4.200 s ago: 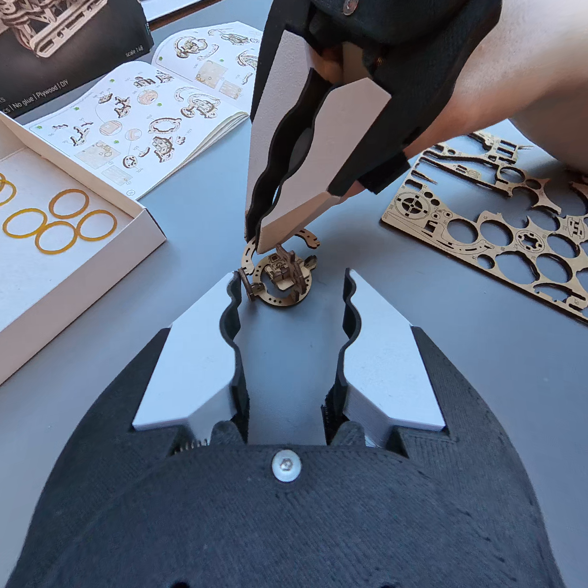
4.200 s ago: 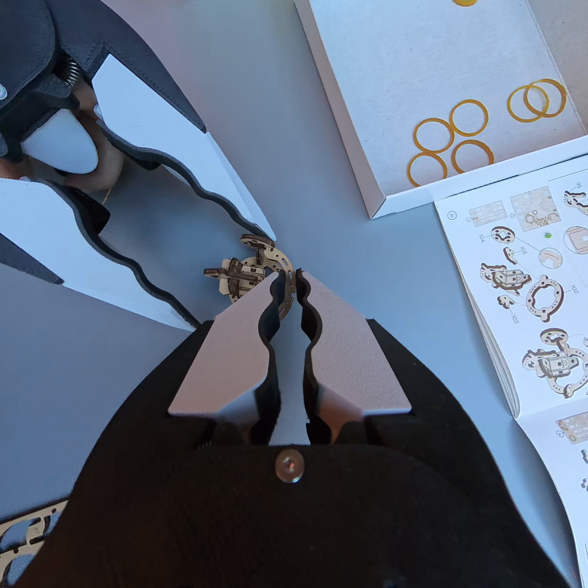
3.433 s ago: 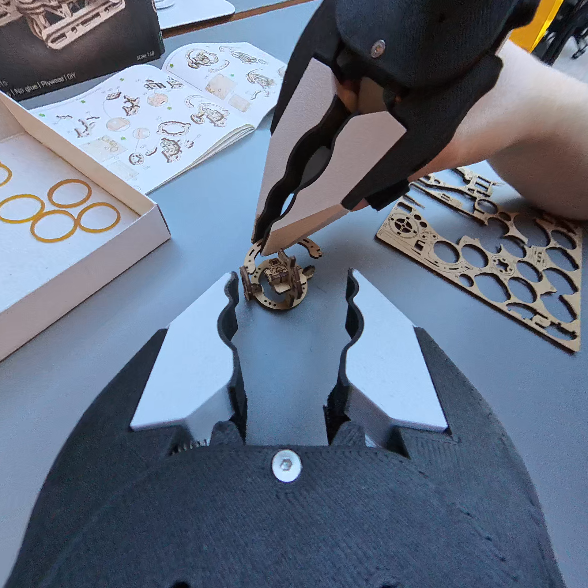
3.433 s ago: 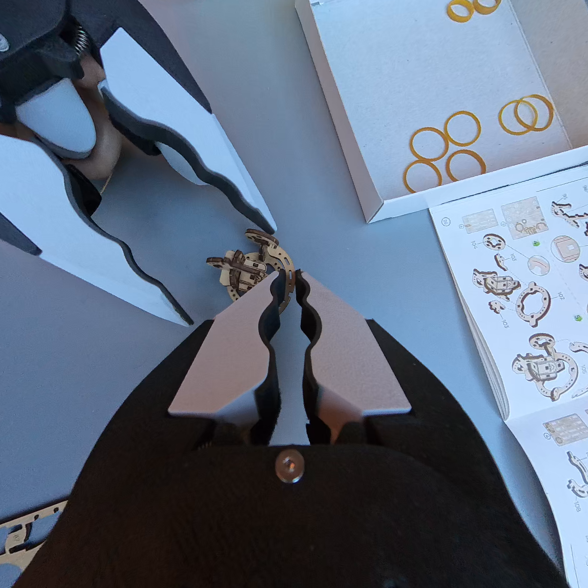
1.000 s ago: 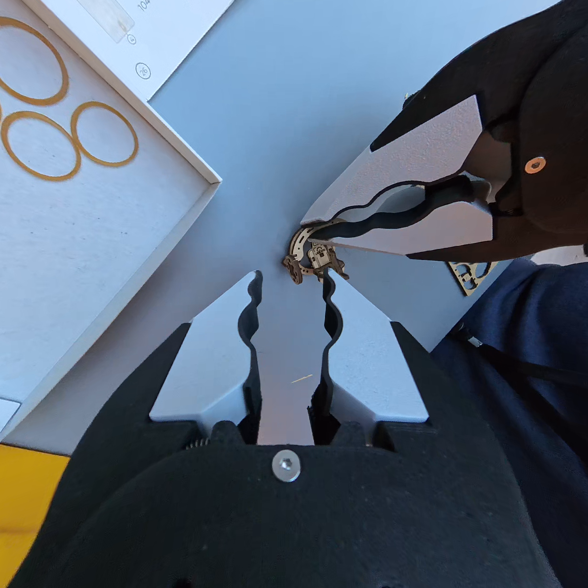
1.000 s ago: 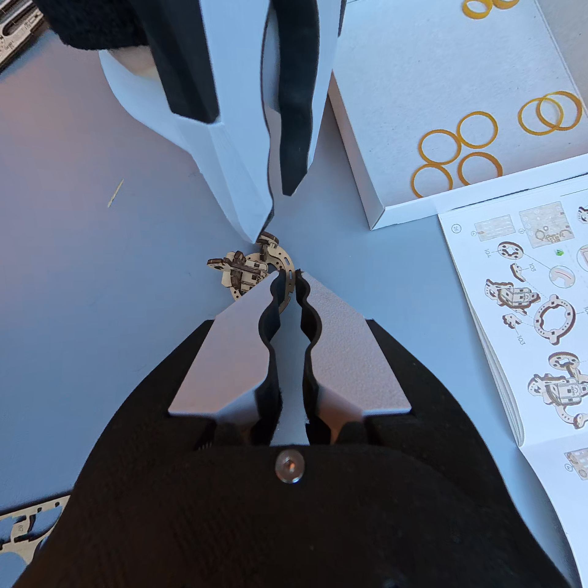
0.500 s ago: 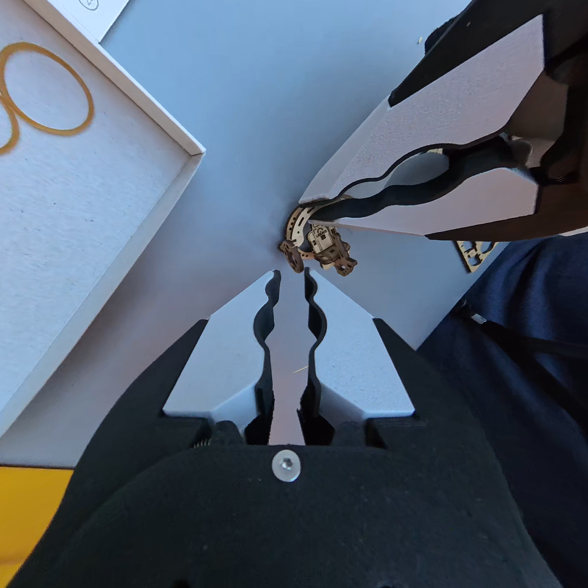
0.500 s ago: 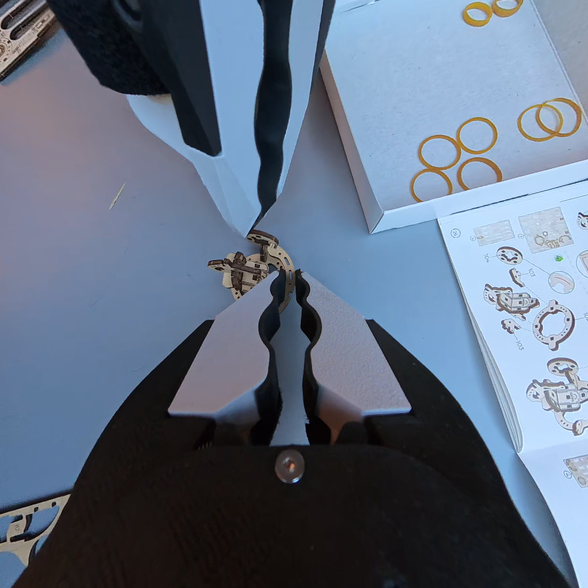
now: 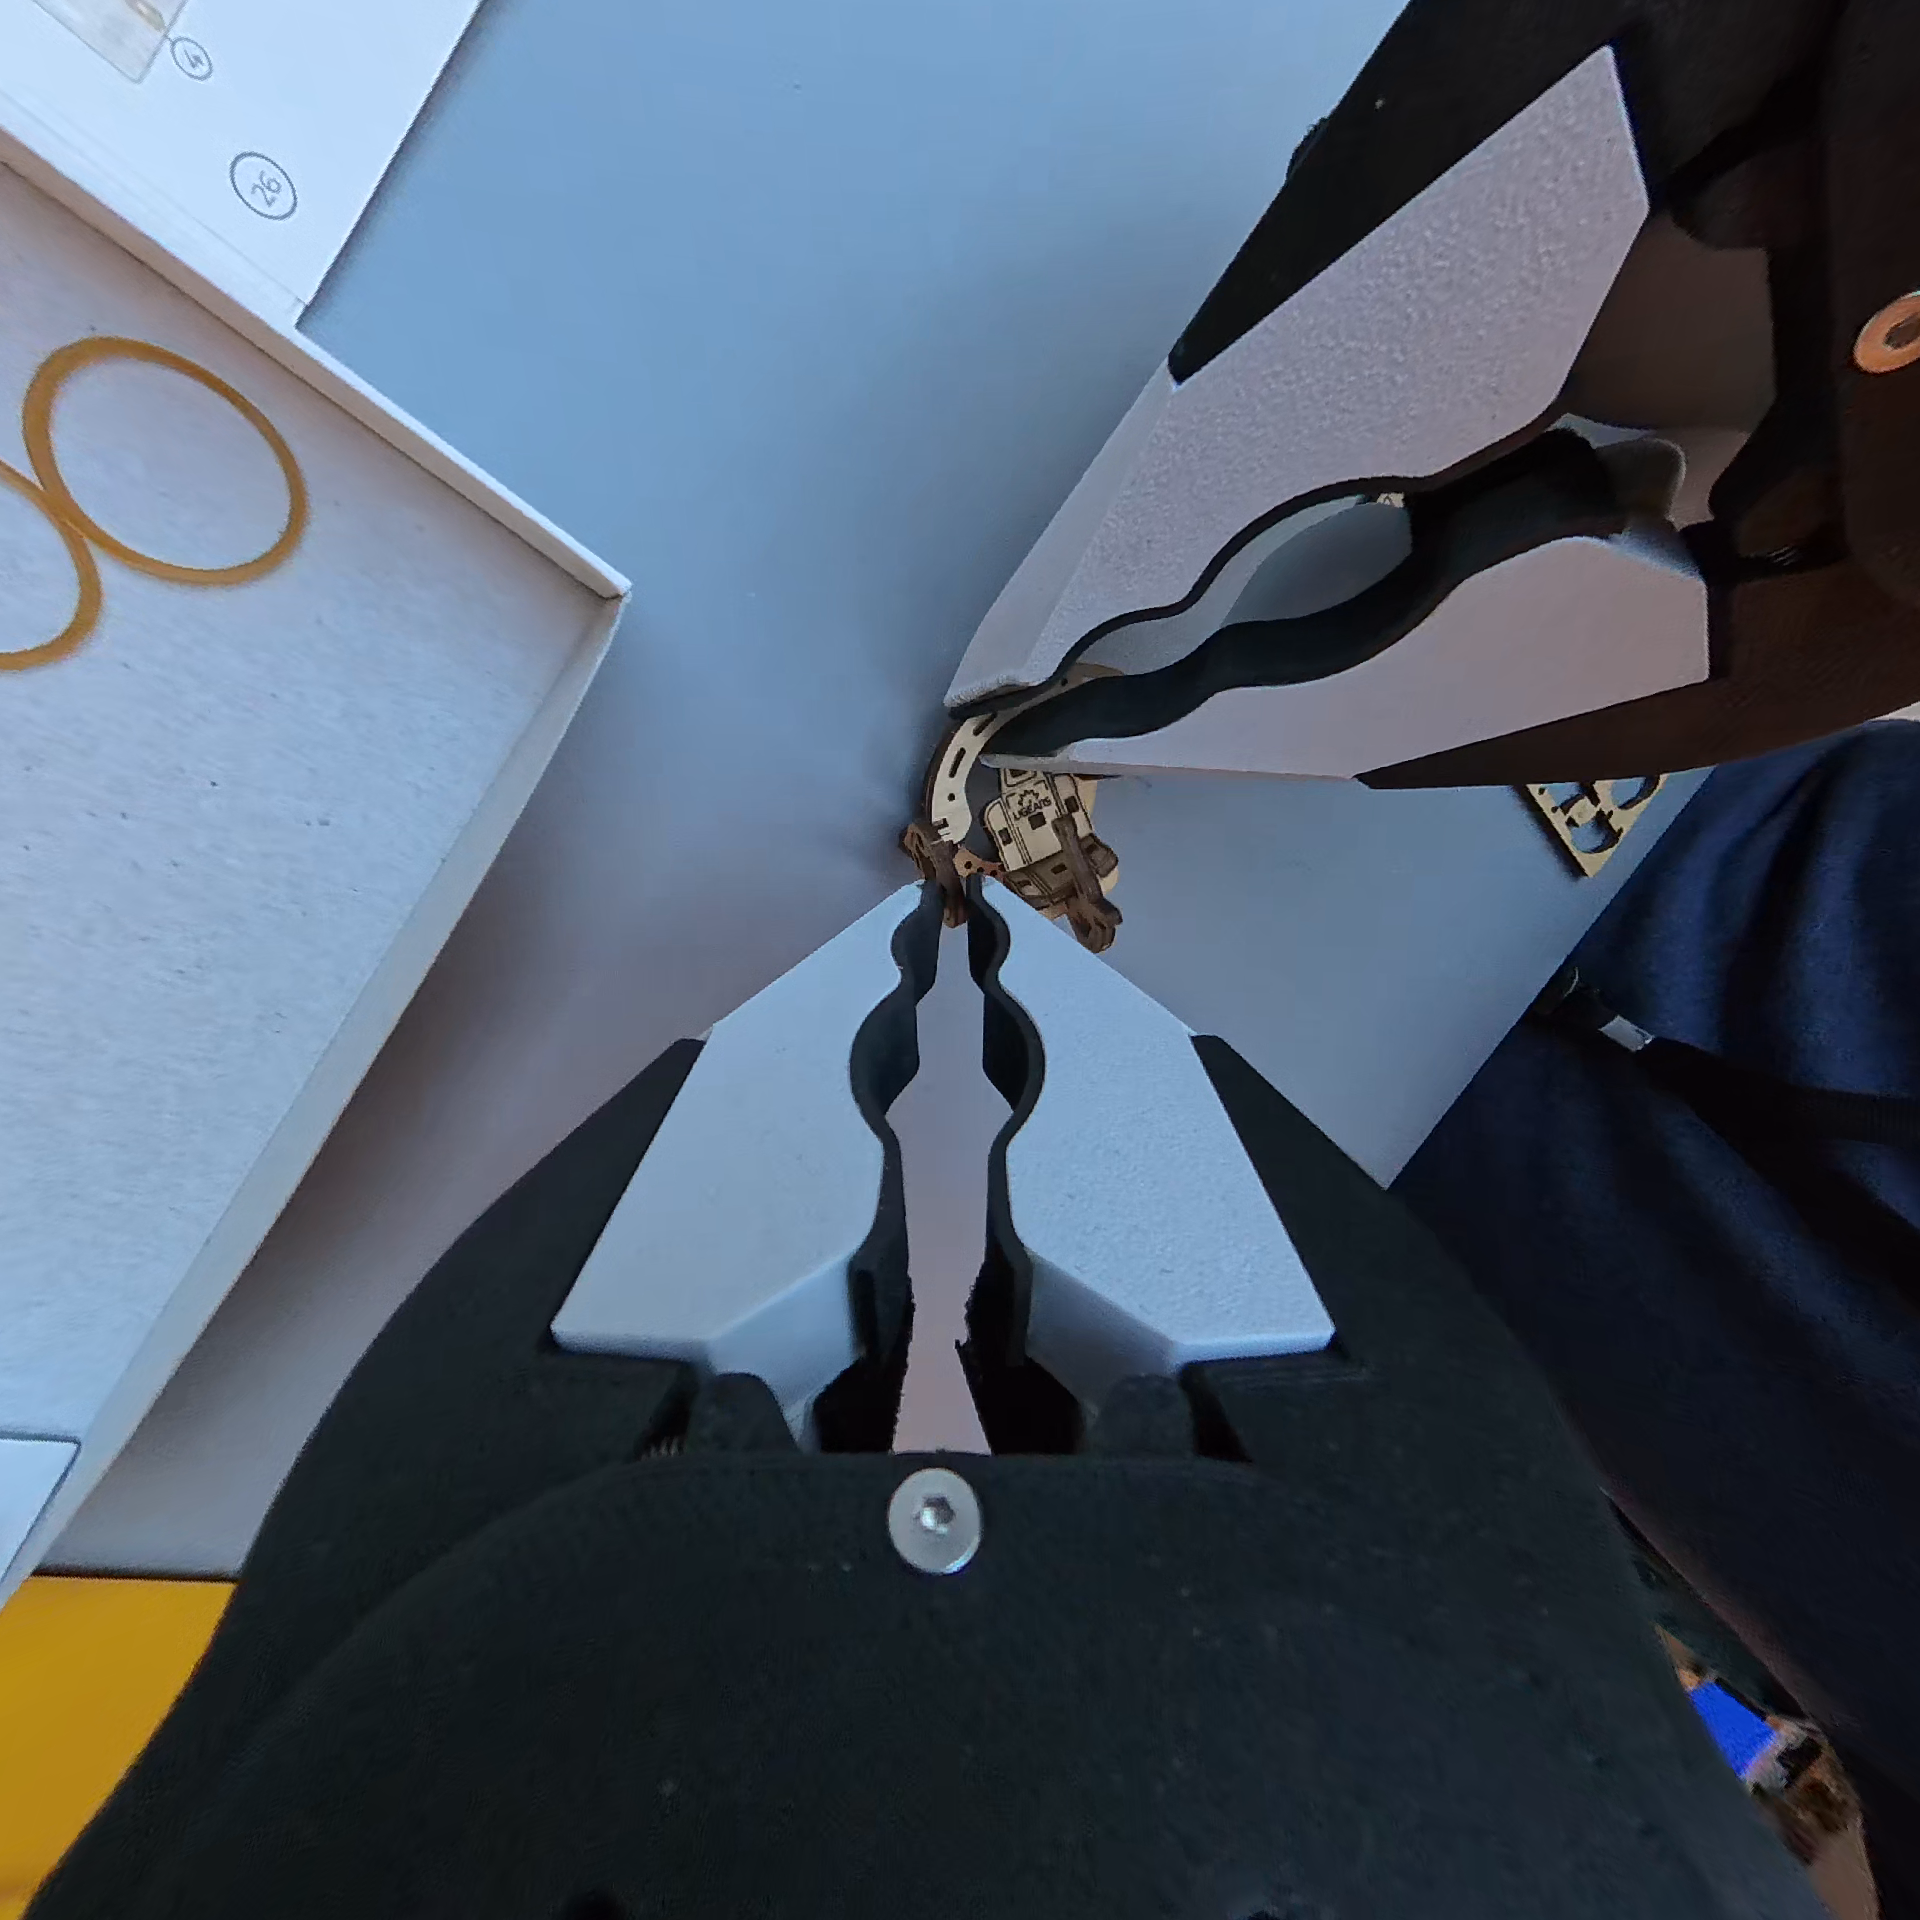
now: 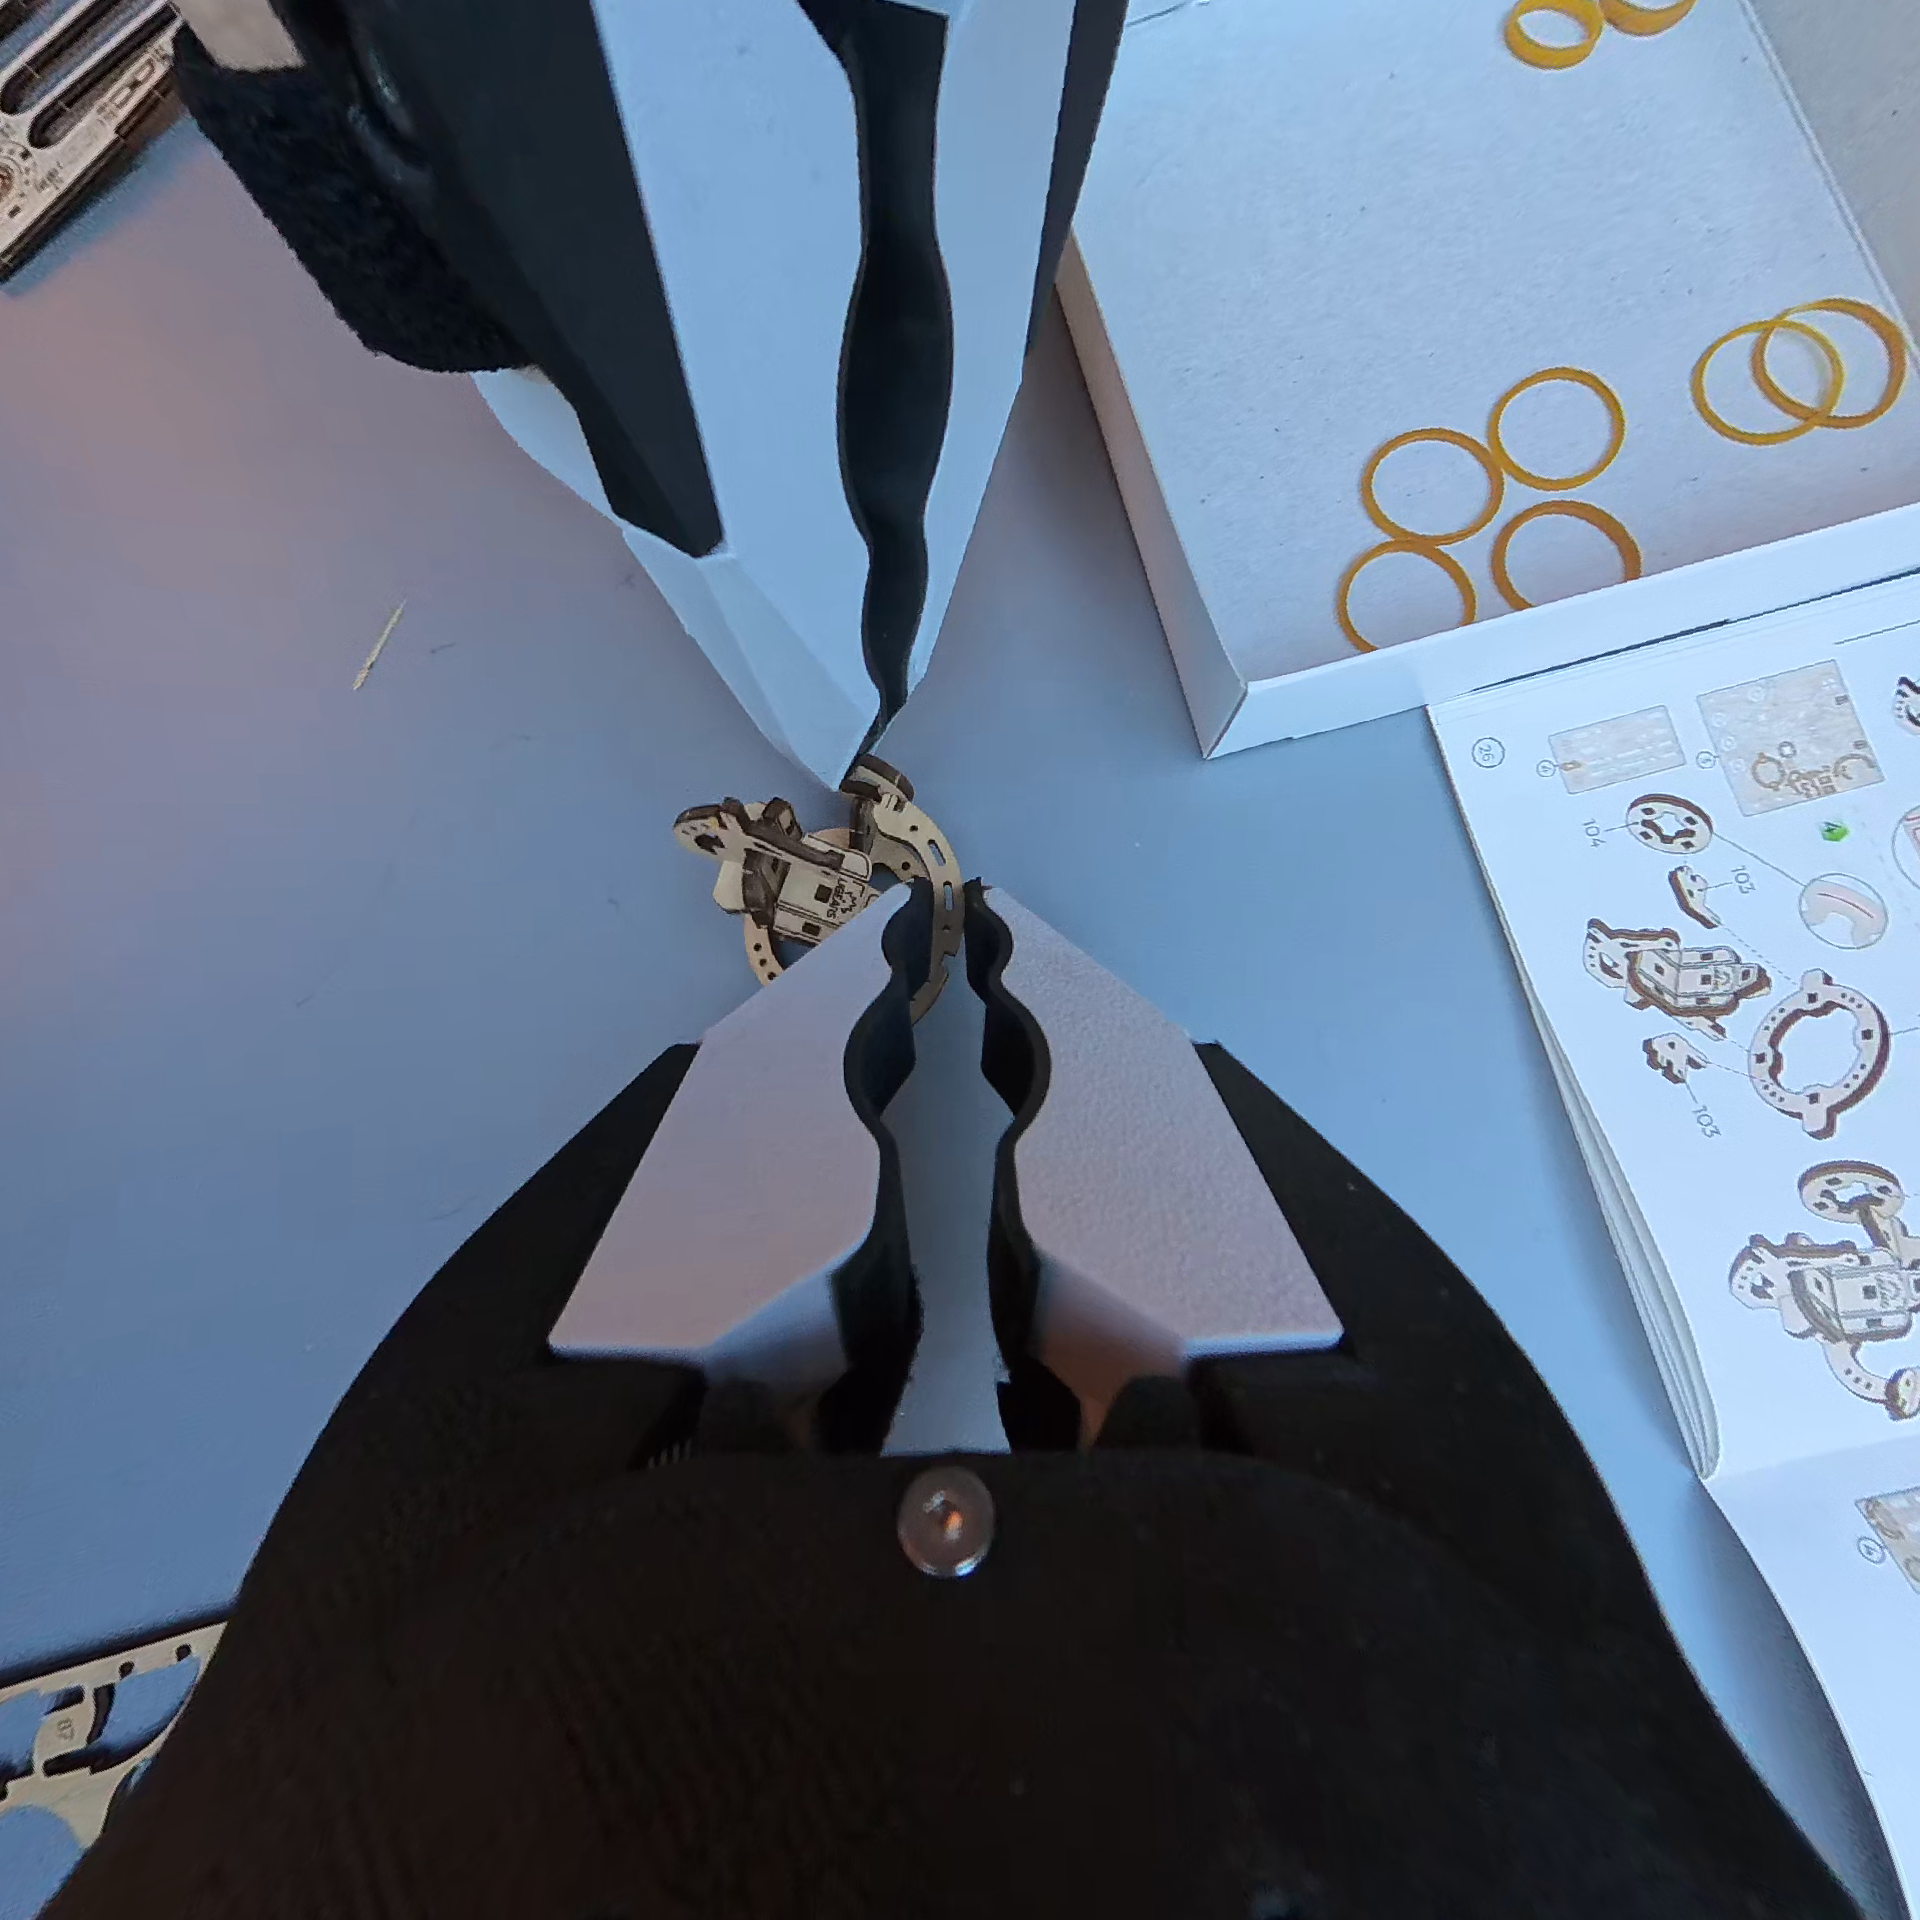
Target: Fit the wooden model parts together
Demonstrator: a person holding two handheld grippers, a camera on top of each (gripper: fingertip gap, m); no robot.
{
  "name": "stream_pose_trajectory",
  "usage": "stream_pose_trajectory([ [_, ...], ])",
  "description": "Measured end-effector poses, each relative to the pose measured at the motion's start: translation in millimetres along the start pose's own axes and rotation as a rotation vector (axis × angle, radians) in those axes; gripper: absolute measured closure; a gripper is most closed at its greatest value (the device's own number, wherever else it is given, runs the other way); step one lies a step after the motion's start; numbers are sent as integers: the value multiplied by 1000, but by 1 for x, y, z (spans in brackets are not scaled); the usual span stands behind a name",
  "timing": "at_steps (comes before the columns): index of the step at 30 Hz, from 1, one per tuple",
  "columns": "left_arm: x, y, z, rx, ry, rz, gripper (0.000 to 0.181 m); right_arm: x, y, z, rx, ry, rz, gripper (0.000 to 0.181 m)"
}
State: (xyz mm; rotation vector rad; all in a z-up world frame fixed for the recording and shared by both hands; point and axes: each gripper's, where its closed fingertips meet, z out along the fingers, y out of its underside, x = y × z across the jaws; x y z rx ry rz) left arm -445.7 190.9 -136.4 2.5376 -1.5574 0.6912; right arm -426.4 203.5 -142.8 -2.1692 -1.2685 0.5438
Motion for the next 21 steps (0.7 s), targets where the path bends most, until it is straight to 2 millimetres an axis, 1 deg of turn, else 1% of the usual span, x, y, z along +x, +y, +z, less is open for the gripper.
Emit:
stream_pose_trajectory([
  [11,-2,3,1,-29,-54,109,180,0,0,0,-2,15,-4,177],
  [15,0,0,1,-19,-41,90,177,2,0,0,-7,34,-15,177],
  [17,1,-2,0,-9,-23,63,170,3,0,0,-8,37,-17,177],
  [19,2,-5,-1,11,0,33,168,3,0,0,-5,35,-13,177],
  [21,-1,-7,-2,25,-6,7,165,3,0,0,-5,34,-13,177],
])
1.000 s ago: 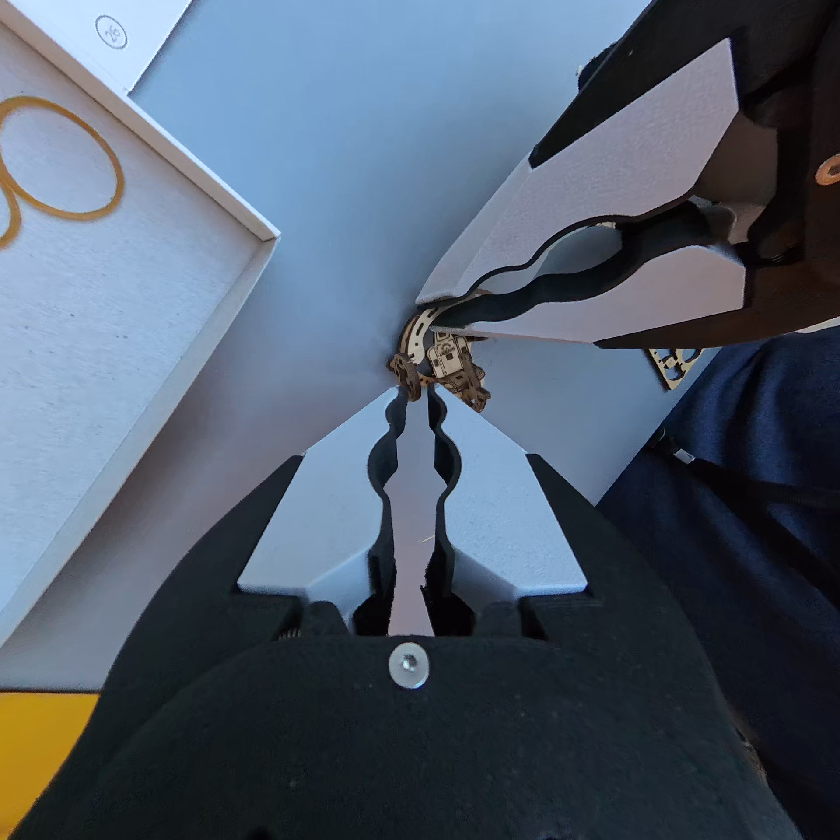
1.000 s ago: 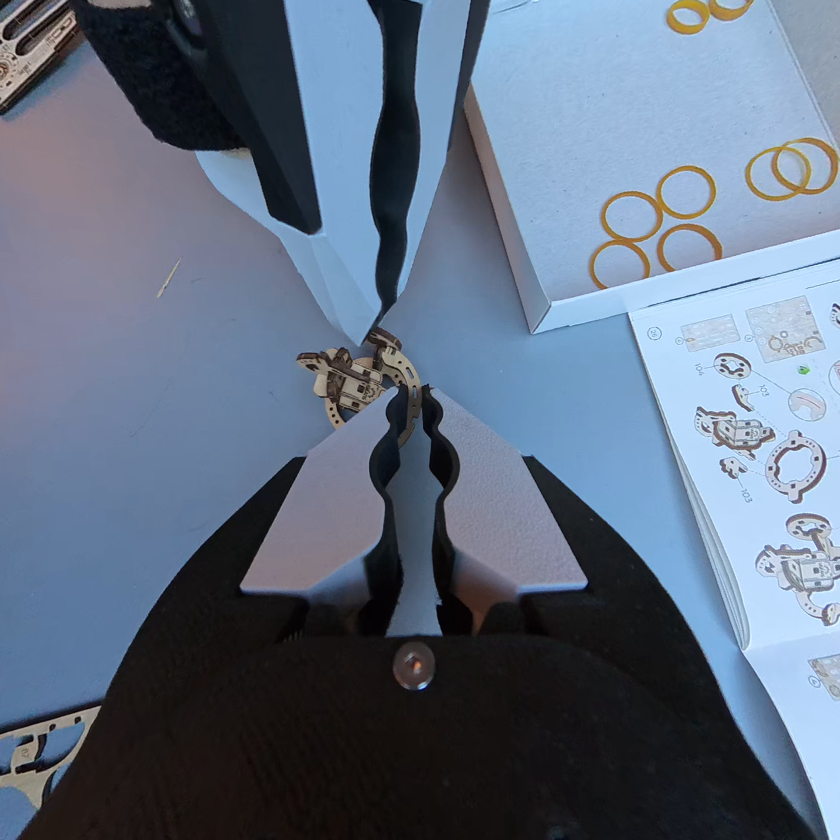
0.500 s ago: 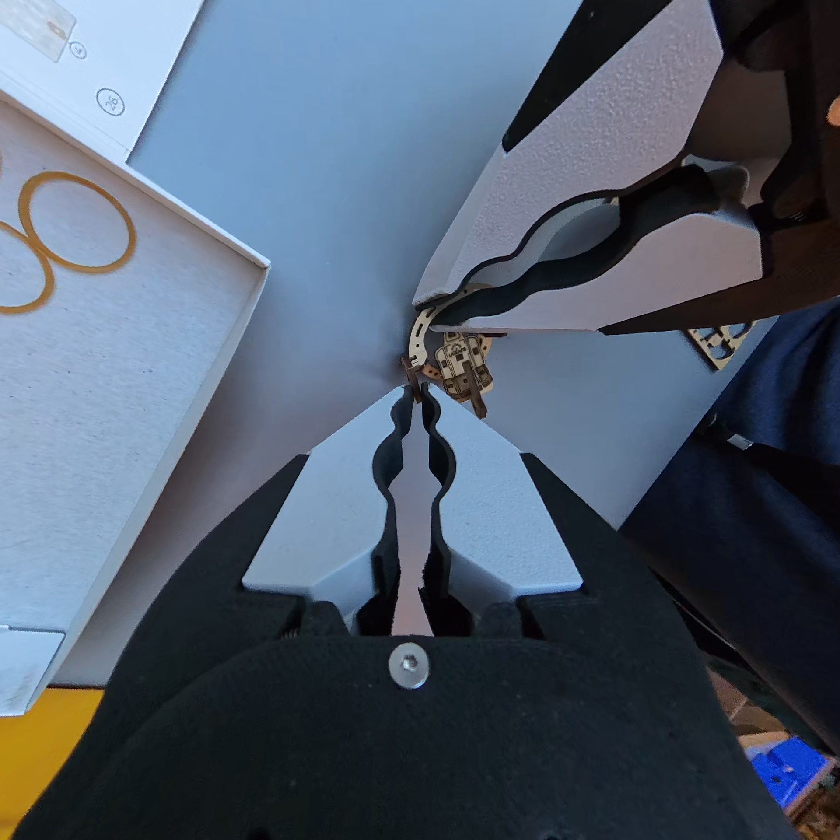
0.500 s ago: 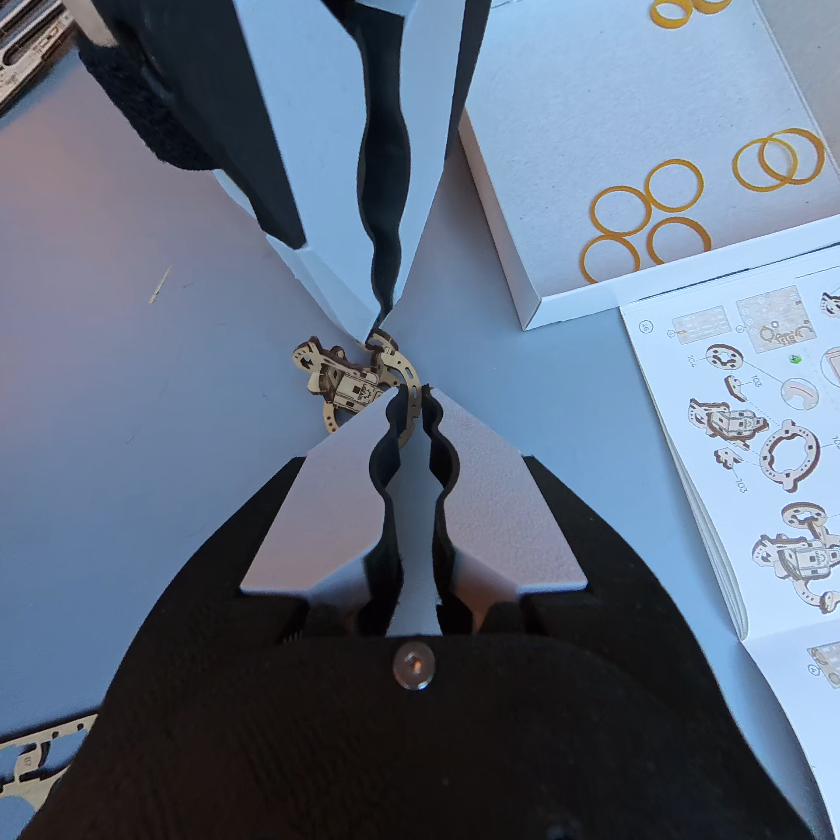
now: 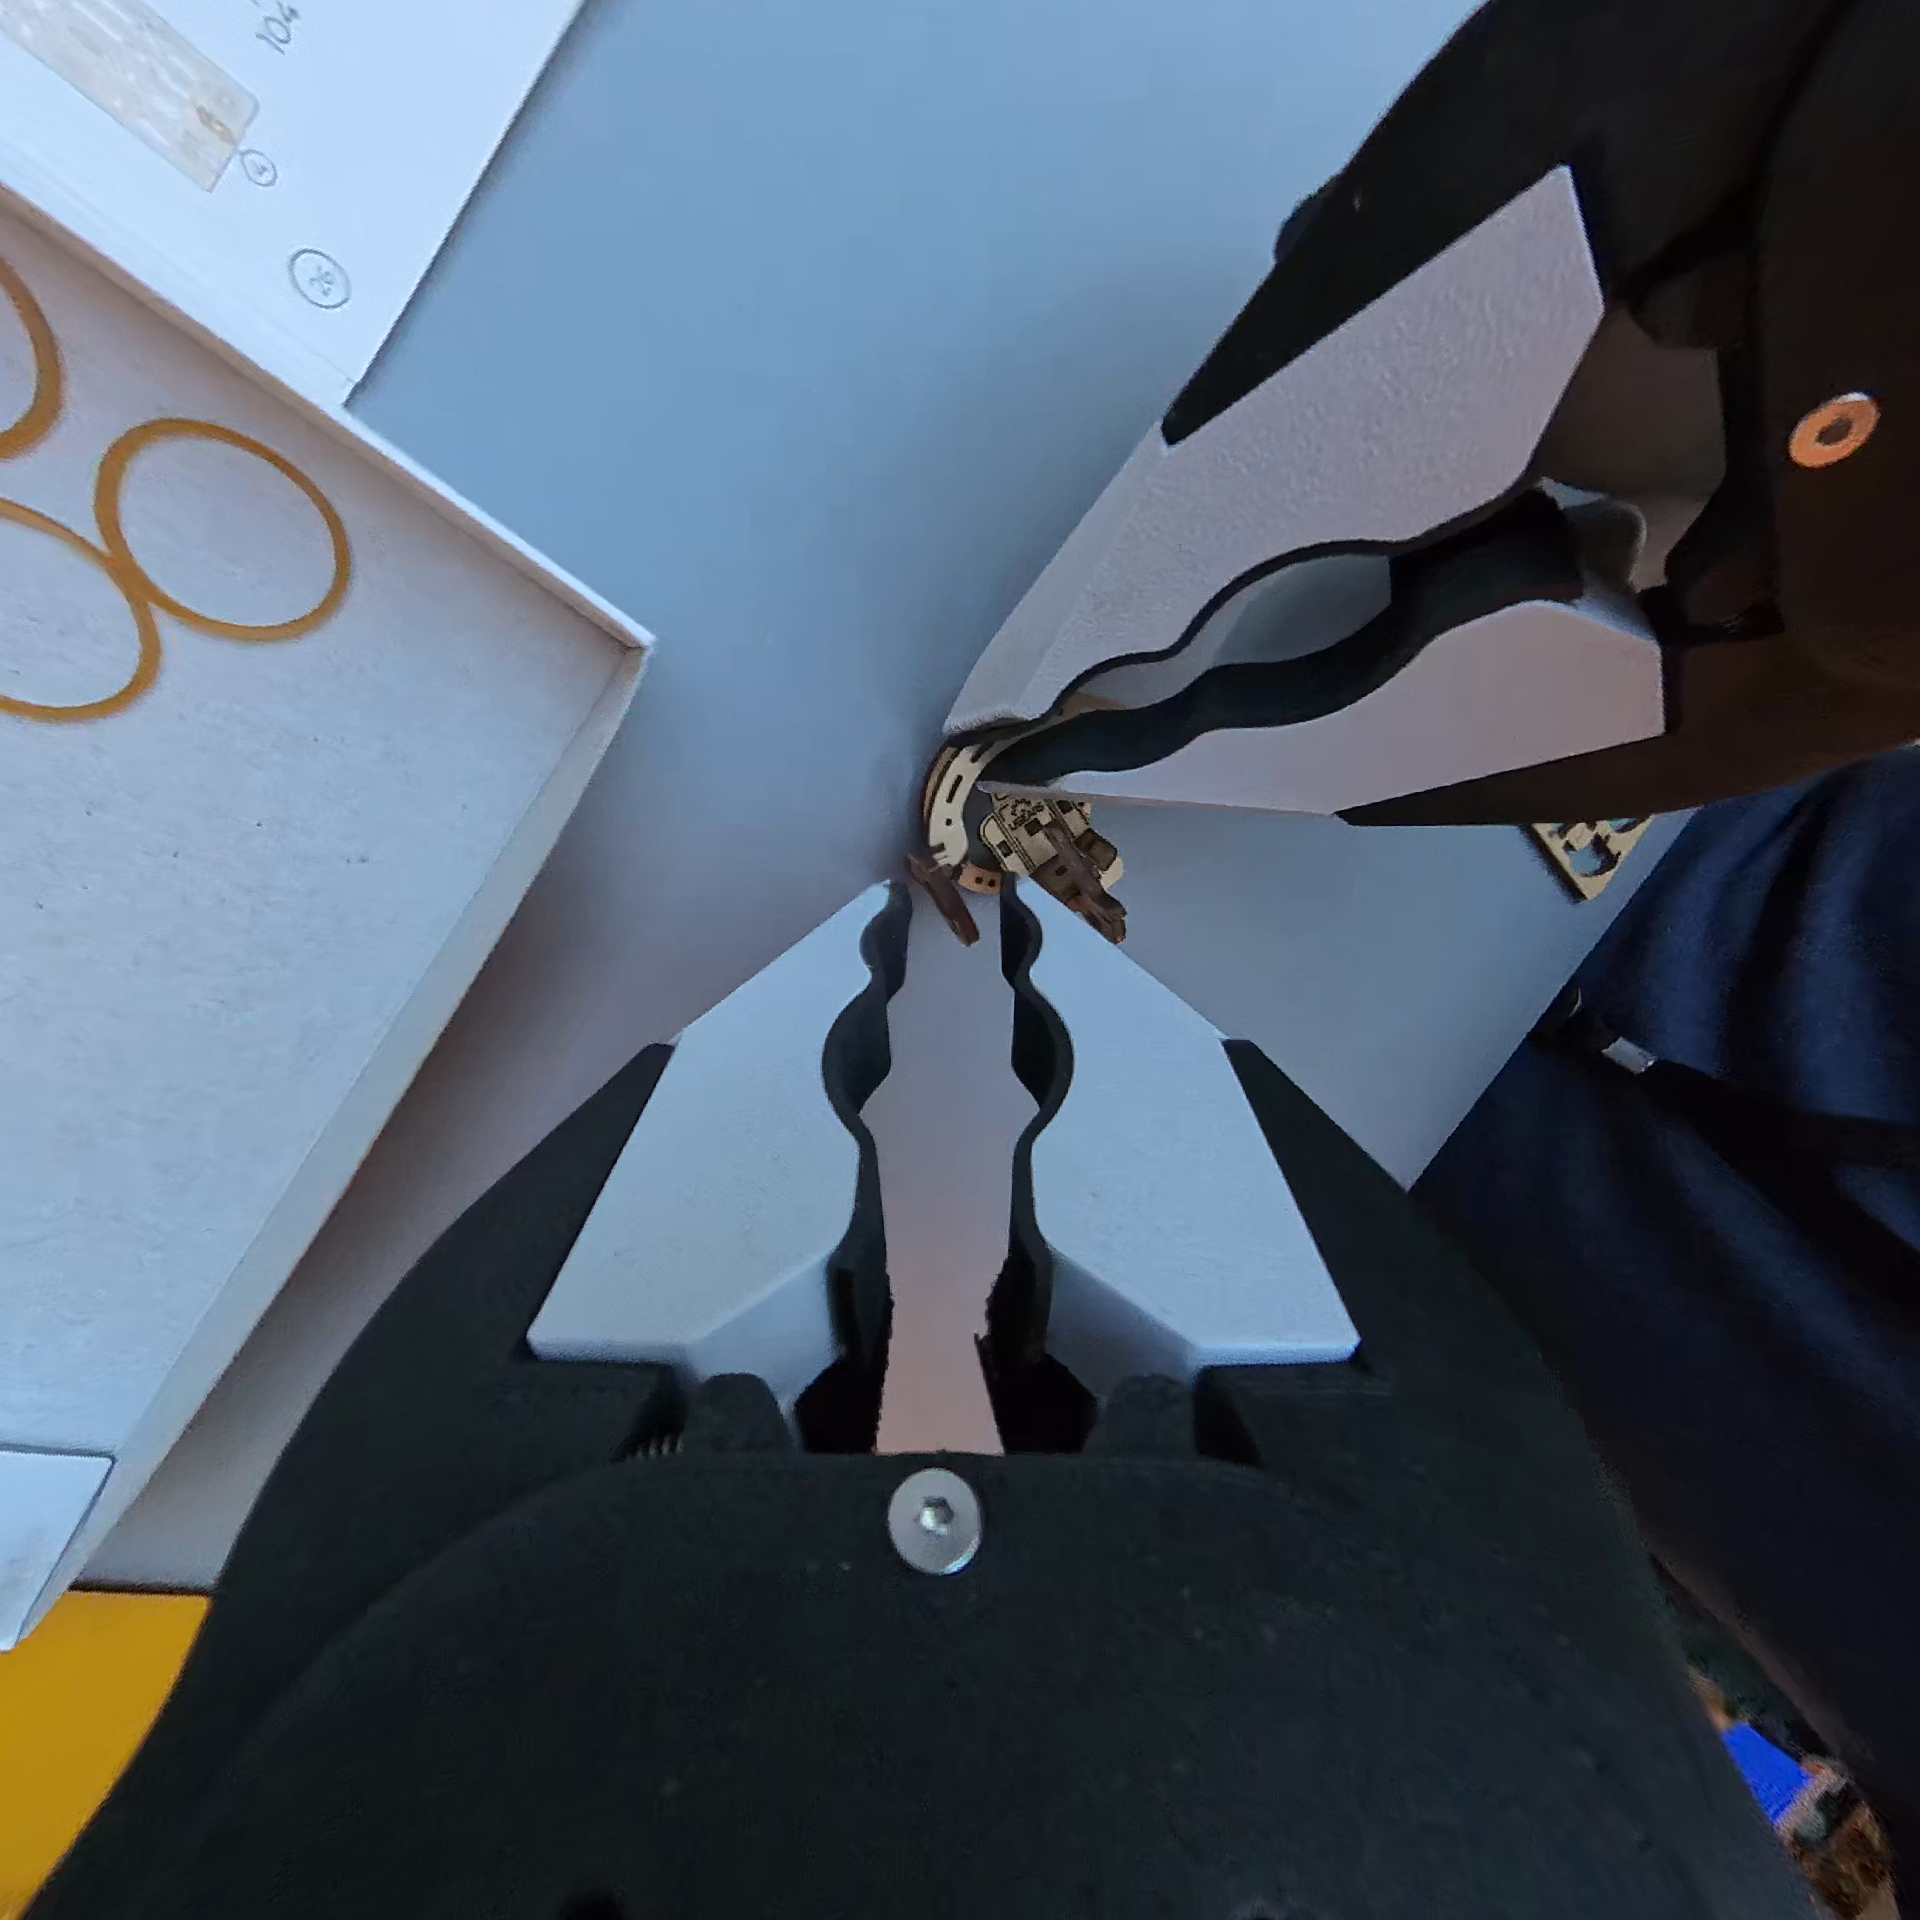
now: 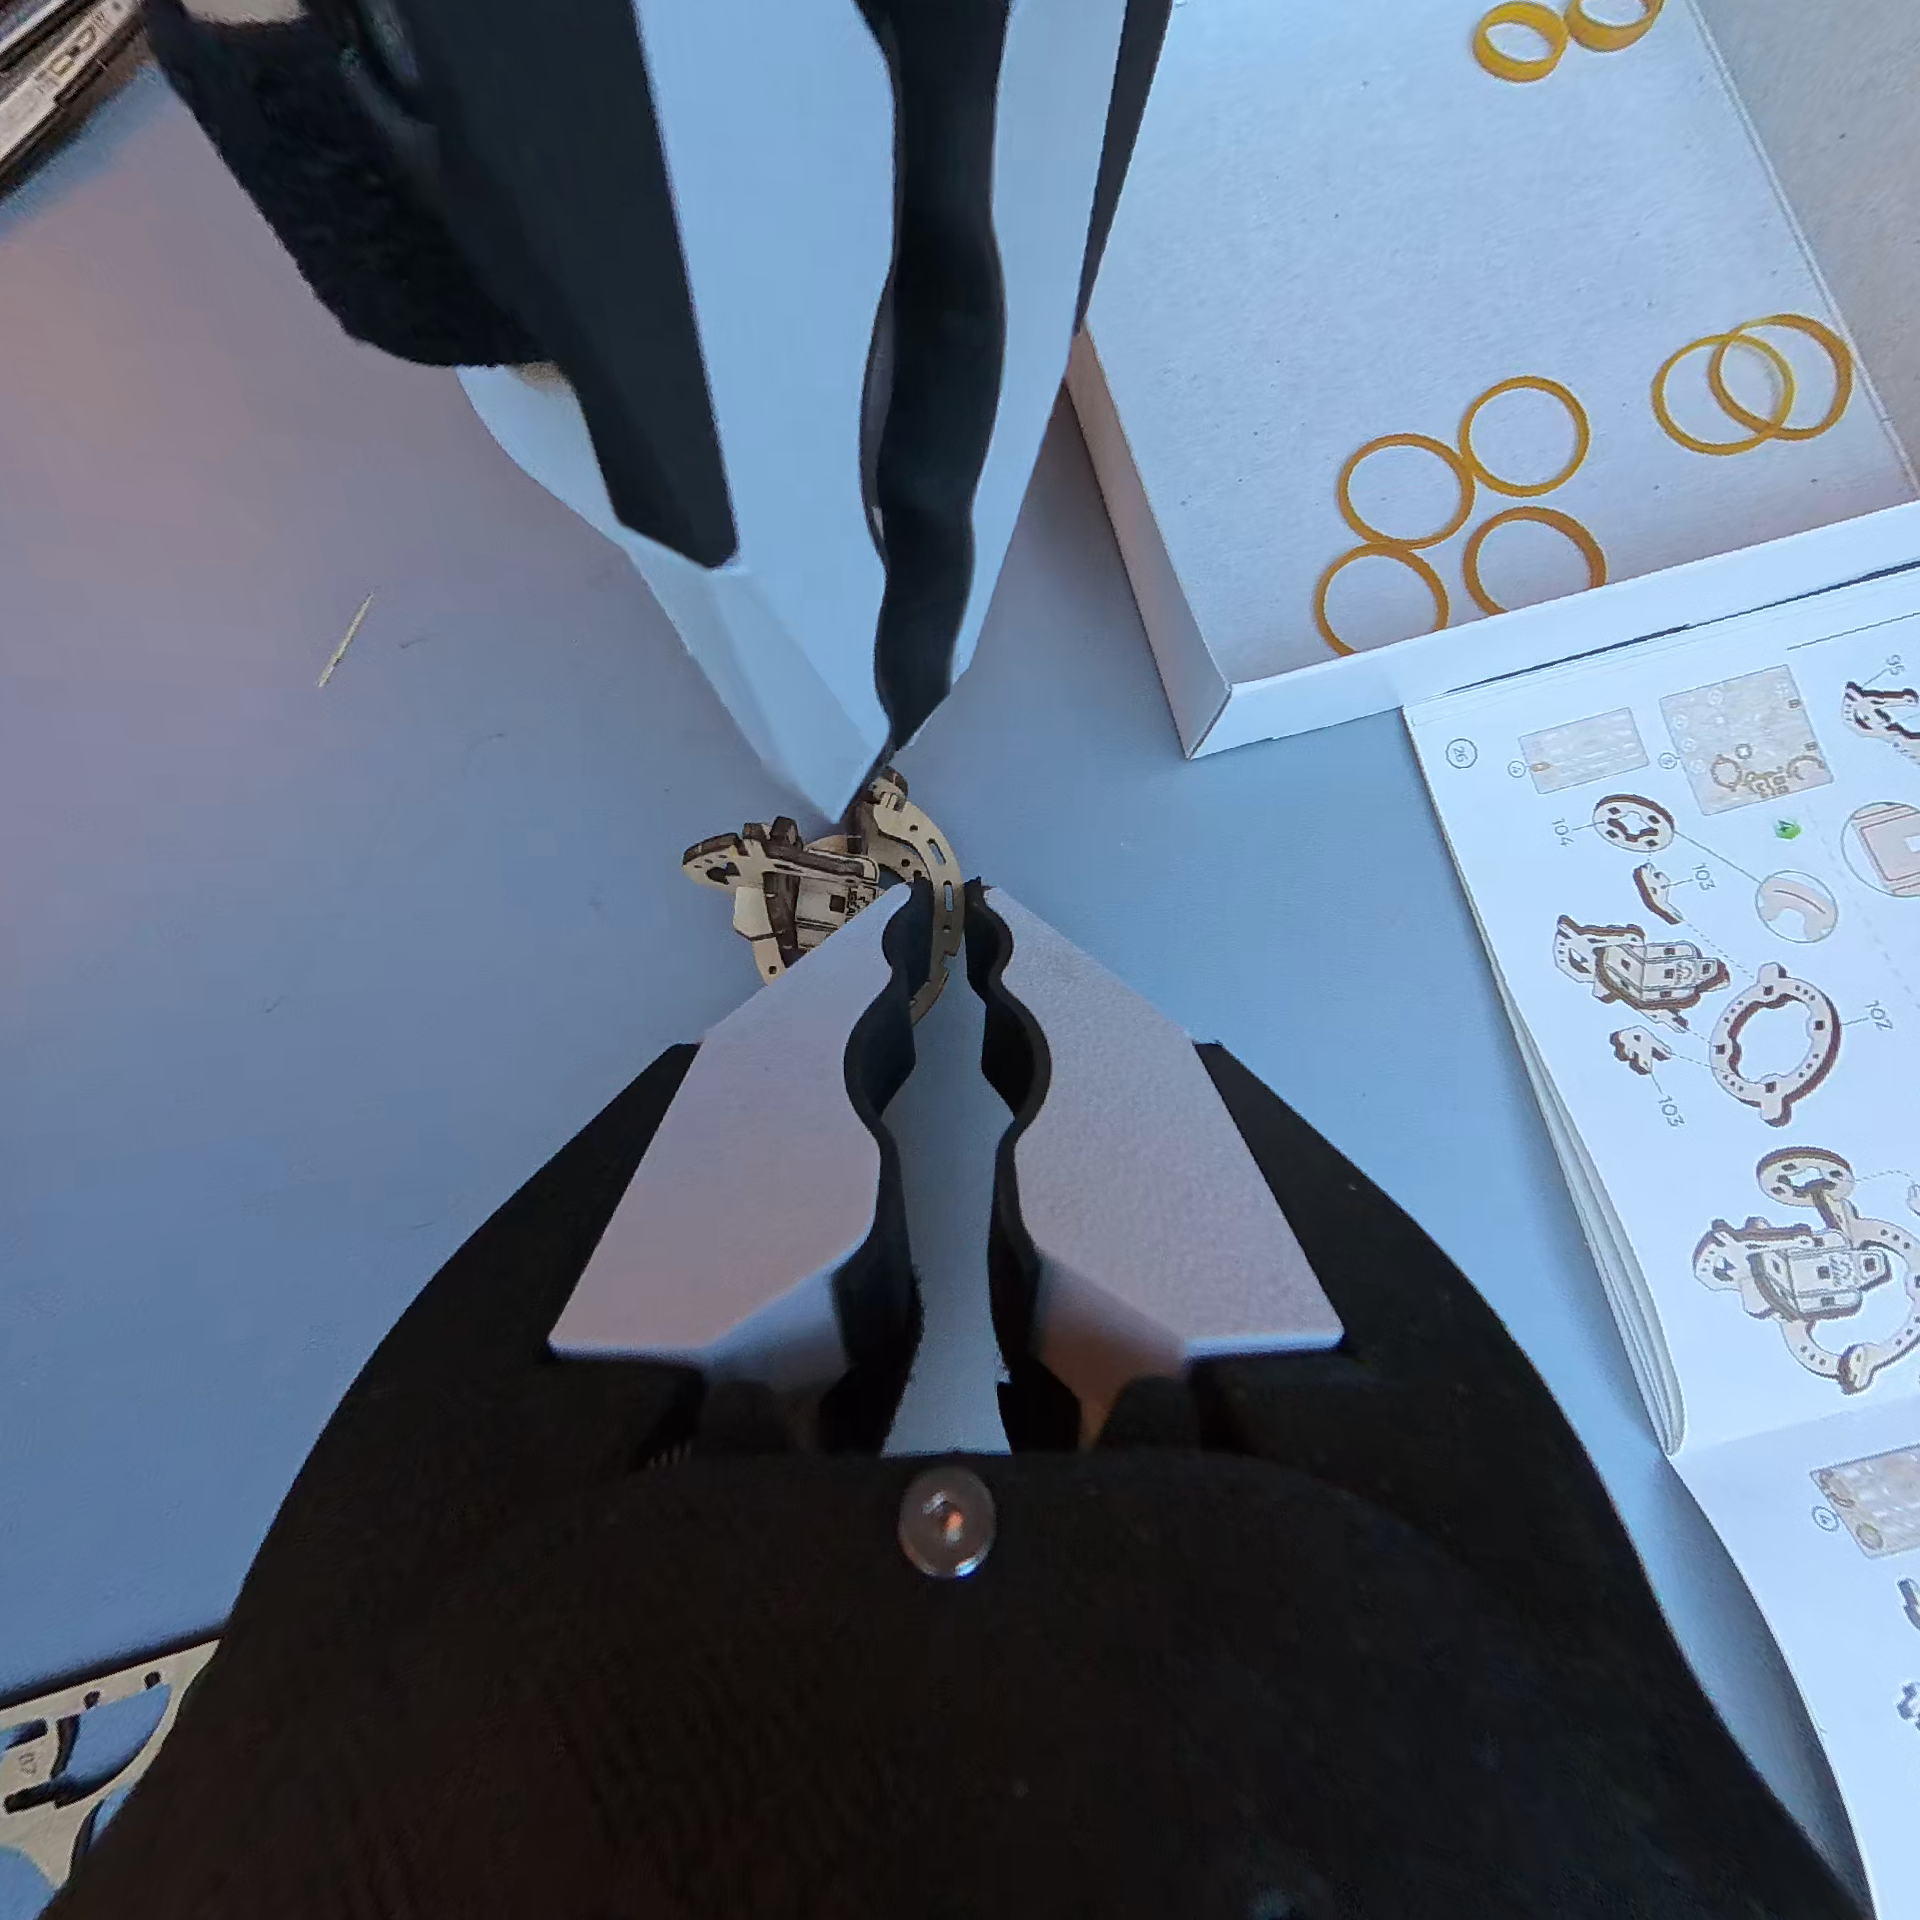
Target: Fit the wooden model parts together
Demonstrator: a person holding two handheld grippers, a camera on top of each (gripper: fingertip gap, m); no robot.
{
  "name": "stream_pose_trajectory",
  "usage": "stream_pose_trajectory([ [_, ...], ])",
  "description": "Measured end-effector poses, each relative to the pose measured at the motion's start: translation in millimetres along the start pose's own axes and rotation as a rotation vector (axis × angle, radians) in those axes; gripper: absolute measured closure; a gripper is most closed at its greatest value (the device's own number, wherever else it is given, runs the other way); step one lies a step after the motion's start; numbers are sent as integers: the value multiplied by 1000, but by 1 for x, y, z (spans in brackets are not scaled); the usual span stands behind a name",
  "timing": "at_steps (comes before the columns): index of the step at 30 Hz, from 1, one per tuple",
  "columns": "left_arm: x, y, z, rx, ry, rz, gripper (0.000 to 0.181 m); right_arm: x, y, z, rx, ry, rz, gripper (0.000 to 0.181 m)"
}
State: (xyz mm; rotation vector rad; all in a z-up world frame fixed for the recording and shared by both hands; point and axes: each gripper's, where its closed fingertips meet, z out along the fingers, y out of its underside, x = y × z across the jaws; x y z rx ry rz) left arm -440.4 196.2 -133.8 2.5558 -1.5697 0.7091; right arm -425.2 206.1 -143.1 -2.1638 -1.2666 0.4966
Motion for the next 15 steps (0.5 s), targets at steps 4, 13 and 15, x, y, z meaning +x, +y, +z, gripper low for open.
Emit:
stream_pose_trajectory([
  [4,-3,0,0,-7,-6,-24,160,-1,0,0,2,-7,1,177],
  [13,-4,-5,6,-23,-43,-48,163,-2,-1,1,1,-14,-2,177],
  [15,-5,-5,6,-34,-51,-59,163,-2,-1,1,0,-16,-6,177],
])
